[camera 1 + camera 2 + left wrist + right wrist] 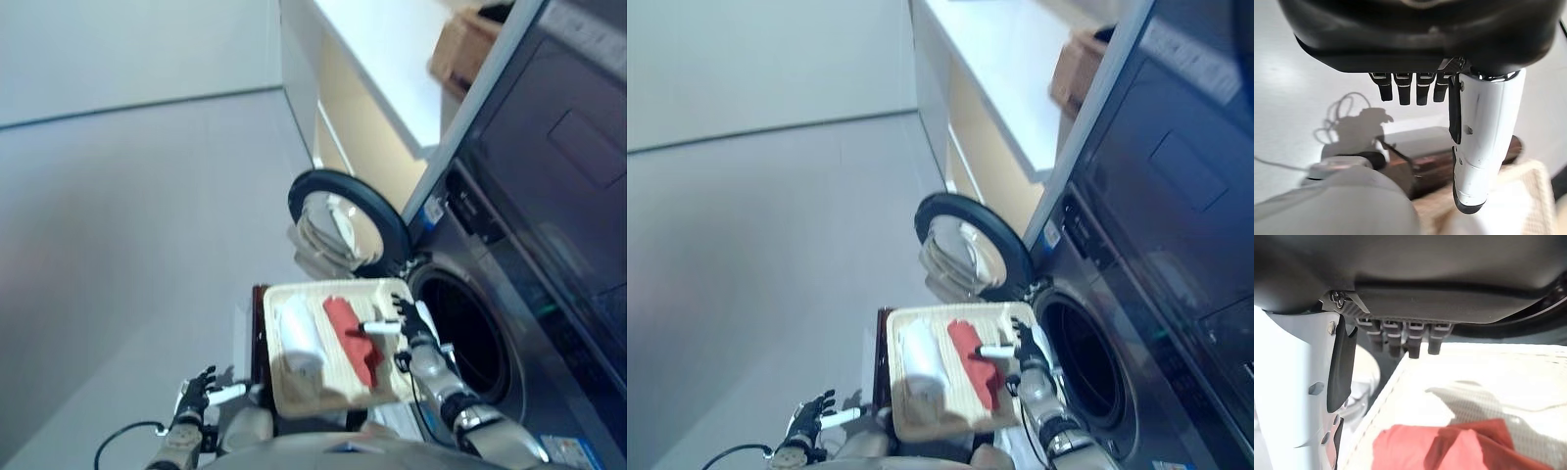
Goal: Pick up the clothes and place them into the washing machine
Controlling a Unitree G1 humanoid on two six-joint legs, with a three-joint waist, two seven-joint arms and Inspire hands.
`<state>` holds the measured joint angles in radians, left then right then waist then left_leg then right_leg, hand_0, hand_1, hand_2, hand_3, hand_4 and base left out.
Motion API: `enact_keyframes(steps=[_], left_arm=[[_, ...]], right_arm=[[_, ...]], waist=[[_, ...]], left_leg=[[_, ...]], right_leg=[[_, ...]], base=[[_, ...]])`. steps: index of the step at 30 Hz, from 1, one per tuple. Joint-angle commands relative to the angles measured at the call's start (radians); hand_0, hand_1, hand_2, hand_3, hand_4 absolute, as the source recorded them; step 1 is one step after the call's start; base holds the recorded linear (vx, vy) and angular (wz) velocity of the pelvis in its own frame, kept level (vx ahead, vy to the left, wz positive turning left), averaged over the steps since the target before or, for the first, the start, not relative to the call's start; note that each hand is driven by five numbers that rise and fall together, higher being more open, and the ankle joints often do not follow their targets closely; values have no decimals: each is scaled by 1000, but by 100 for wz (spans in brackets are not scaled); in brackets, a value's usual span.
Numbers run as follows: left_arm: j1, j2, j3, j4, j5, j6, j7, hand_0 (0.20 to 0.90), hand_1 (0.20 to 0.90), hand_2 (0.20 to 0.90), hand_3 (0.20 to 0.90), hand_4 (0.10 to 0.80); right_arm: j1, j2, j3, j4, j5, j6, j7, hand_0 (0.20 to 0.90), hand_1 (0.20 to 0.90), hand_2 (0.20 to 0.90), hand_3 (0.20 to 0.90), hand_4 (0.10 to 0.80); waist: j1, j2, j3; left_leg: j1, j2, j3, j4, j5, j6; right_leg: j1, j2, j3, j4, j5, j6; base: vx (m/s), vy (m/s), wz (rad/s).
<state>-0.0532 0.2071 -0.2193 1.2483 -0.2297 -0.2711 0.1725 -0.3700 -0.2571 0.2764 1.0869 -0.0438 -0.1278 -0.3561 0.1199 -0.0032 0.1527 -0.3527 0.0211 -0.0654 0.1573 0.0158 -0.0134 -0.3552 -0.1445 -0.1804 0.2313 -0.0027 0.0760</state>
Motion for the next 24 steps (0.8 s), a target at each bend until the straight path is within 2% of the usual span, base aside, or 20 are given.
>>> enact_keyframes(steps=[1,8,24], left_arm=[[-10,5,-12,-13,-44,-66,38,900,900,900,900,800],[-14,12,-18,-76,-89,-85,58,900,900,900,900,800],[-30,11,-38,-232,-172,-125,85,900,900,900,900,800]], right_arm=[[-102,-44,26,-30,-24,-27,-82,900,900,900,900,800],[-286,-85,62,79,-21,-9,-137,900,900,900,900,800],[-552,-158,132,272,-53,50,-230,900,900,900,900,800]], waist=[[17,-15,3],[48,10,72],[83,35,122]], left_leg=[[-59,-37,5,37,22,-14],[-198,-49,9,120,7,-17],[-401,-68,-1,239,-16,-20]], right_leg=[[-11,7,-11,2,40,-2],[-149,-12,-13,92,20,-9],[-327,-29,-28,209,-9,-16]], base=[[-70,46,21],[-59,37,3],[-23,18,8]])
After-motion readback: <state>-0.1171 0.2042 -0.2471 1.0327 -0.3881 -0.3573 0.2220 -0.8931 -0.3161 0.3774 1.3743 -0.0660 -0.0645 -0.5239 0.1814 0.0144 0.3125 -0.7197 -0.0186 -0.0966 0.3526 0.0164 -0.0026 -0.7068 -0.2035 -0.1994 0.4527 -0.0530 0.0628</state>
